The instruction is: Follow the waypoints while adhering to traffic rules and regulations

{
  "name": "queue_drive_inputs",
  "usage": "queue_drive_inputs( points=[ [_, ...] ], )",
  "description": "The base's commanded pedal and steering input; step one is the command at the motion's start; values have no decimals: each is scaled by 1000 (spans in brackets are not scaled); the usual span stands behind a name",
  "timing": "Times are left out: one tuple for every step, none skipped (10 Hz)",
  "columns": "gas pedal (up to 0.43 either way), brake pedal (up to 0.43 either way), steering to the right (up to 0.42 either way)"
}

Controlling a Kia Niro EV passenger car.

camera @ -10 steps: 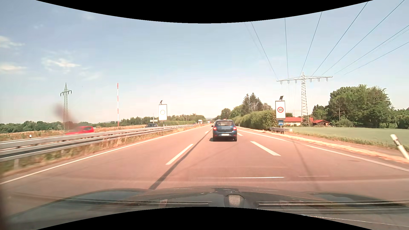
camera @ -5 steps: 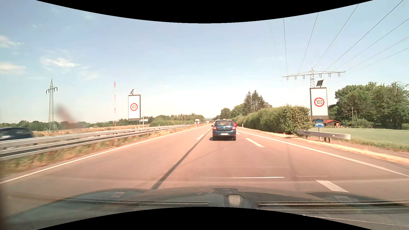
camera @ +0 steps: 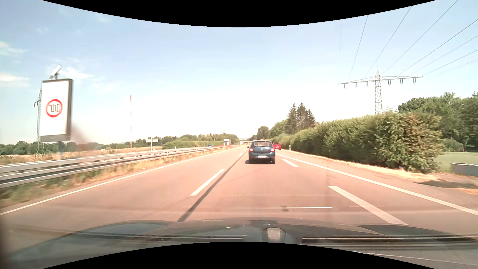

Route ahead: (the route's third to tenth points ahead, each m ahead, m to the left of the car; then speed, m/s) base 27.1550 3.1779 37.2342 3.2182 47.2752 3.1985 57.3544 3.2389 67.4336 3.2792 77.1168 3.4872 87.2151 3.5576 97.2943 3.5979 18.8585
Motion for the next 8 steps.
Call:
queue_drive_inputs(
  points=[
    [138,0,0],
    [138,0,0],
    [138,0,0],
    [138,0,0],
    [138,0,0],
    [138,0,0],
    [138,0,0],
    [138,0,-1]
  ],
)
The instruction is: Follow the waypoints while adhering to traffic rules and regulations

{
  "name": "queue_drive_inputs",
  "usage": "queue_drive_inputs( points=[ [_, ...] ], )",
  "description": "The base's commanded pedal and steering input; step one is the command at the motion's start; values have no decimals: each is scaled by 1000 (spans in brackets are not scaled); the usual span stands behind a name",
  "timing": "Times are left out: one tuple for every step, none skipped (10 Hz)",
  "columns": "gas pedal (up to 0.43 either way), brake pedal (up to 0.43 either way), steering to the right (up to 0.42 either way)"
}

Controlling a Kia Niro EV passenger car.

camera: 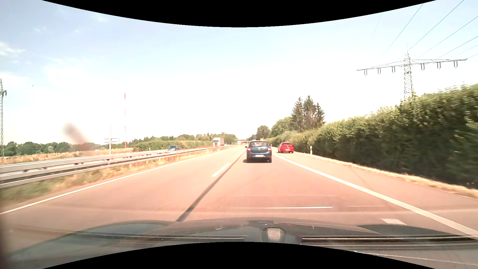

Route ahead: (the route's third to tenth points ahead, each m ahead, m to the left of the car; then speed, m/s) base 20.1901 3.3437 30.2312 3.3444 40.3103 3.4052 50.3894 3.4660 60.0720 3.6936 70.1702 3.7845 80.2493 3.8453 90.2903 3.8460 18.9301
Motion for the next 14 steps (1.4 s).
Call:
queue_drive_inputs(
  points=[
    [138,0,-1],
    [138,0,-1],
    [138,0,-1],
    [138,0,-3],
    [138,0,-3],
    [150,0,-3],
    [150,0,-3],
    [150,0,-3],
    [150,0,-3],
    [157,0,-3],
    [157,0,-3],
    [169,0,-3],
    [177,0,-1],
    [189,0,0]
  ],
)
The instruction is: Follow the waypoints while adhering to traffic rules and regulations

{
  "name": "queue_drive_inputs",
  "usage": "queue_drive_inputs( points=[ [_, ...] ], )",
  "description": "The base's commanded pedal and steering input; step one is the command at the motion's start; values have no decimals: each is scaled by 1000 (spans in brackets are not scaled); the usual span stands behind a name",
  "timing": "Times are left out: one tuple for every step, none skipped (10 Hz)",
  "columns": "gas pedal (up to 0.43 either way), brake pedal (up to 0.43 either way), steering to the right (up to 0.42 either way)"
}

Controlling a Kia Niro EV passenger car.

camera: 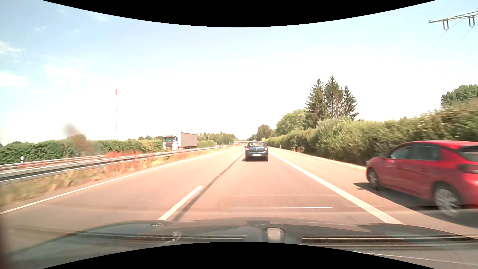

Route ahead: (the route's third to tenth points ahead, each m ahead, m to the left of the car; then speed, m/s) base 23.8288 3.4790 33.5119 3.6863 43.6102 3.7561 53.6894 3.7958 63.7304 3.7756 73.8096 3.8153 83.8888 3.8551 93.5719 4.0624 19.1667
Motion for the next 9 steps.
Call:
queue_drive_inputs(
  points=[
    [189,0,1],
    [189,0,1],
    [189,0,0],
    [189,0,0],
    [189,0,1],
    [189,0,1],
    [189,0,1],
    [189,0,0],
    [189,0,0]
  ],
)
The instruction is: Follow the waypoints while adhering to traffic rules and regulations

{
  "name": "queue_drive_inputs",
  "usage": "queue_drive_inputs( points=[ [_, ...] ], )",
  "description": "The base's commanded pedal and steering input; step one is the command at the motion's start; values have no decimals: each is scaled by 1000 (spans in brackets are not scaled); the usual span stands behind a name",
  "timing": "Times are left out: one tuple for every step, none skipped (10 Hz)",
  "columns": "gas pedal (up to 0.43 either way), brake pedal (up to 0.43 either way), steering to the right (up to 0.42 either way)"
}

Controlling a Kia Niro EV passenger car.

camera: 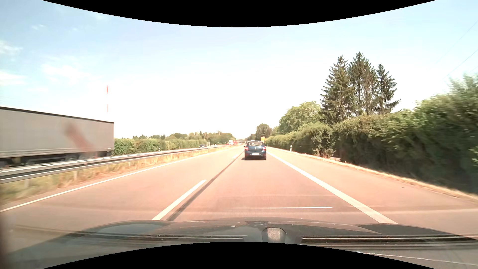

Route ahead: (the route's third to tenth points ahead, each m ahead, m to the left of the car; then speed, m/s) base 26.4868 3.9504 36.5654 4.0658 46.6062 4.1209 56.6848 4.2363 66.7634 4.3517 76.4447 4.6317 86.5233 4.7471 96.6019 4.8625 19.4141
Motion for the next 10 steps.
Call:
queue_drive_inputs(
  points=[
    [189,0,0],
    [189,0,0],
    [189,0,0],
    [189,0,-2],
    [189,0,-3],
    [189,0,-3],
    [189,0,-3],
    [189,0,-4],
    [189,0,-5],
    [189,0,-5]
  ],
)
